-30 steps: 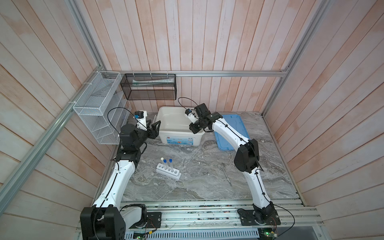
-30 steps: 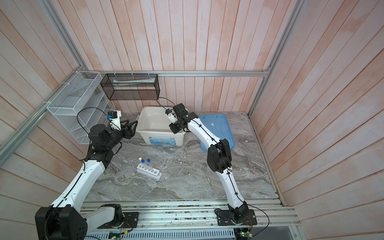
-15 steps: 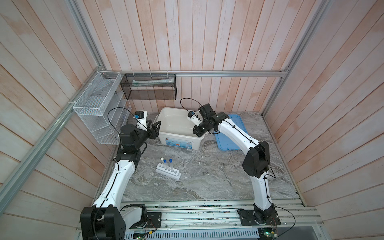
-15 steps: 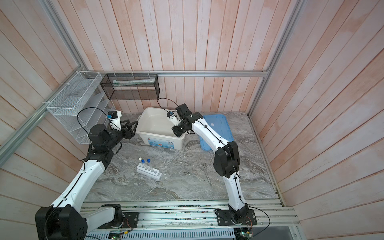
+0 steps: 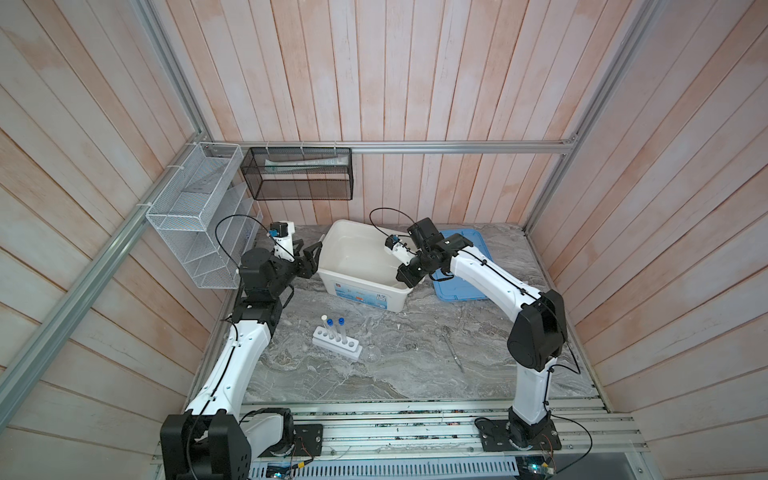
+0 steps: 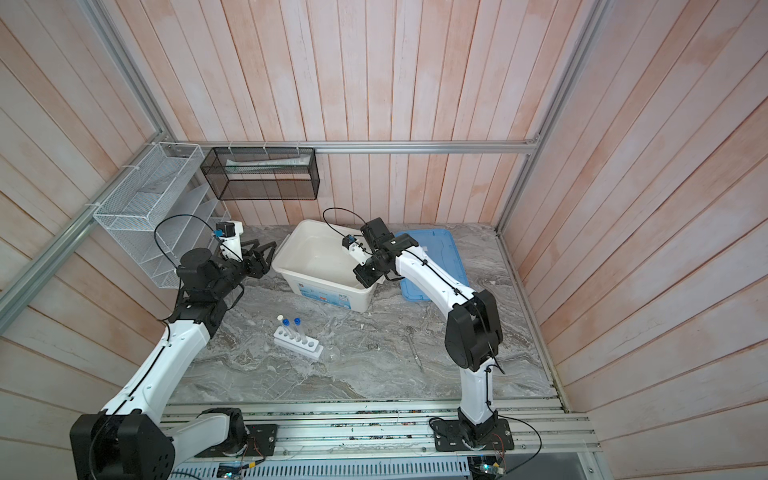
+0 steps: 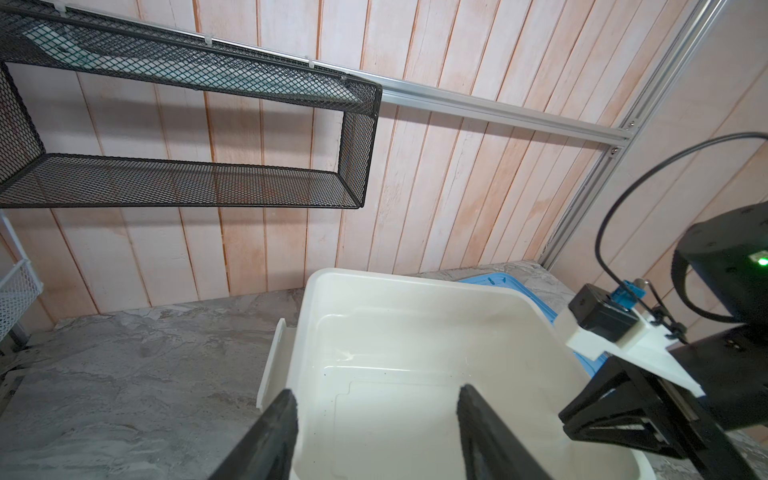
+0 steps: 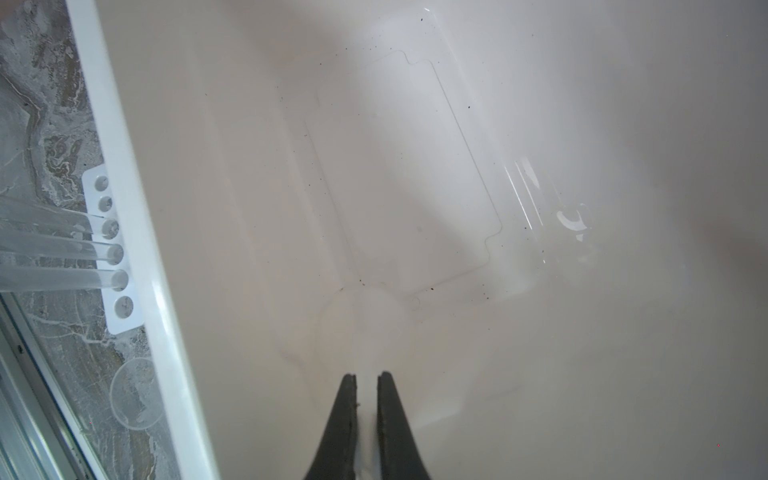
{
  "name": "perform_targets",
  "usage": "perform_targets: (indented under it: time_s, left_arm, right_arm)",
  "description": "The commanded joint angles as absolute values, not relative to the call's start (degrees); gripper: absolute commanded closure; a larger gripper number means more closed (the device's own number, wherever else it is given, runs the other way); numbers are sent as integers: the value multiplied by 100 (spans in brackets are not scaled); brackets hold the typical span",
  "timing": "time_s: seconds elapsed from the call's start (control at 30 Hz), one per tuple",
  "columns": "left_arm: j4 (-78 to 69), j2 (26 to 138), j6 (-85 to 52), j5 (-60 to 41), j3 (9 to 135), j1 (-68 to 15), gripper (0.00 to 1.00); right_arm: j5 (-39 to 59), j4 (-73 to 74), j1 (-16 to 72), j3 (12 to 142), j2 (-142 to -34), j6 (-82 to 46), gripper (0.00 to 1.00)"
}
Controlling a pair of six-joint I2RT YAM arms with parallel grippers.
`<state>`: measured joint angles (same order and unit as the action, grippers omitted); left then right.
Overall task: Organize the chemistry lab equipment
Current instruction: 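Lower the funnel into the white bin and open the right gripper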
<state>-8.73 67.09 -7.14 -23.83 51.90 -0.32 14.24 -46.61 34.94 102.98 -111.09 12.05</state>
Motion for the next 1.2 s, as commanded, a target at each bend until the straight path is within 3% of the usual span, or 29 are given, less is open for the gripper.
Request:
perform_targets:
  time_s: [0.0, 0.17, 0.37, 0.57, 0.93, 1.17]
  left_arm:
    - [-879, 6664, -714, -2513, 5168, 0, 37]
    - [-895, 6675, -747, -2560, 5168, -2, 37]
    - [-864, 6614, -699, -2496, 5150, 0, 37]
    - [-877, 6622, -698, -2500, 5142, 0, 37]
    - [-859, 6641, -677, -2470, 5153, 0, 37]
    - [-861, 6660, -668, -2470, 5168, 0, 37]
  right_arm:
    - [1354, -4667, 3361, 10209, -10830, 1230, 93]
    - [1492, -4699, 3365, 10889, -11255, 1176, 93]
    - [1433, -5088, 3568, 12575, -12443, 1296, 93]
    - [890, -5361, 3691, 14122, -13571, 1180, 93]
    - [6, -4762, 3683, 13931, -14089, 1028, 93]
    - [-4, -4473, 3631, 13575, -14089, 993, 92]
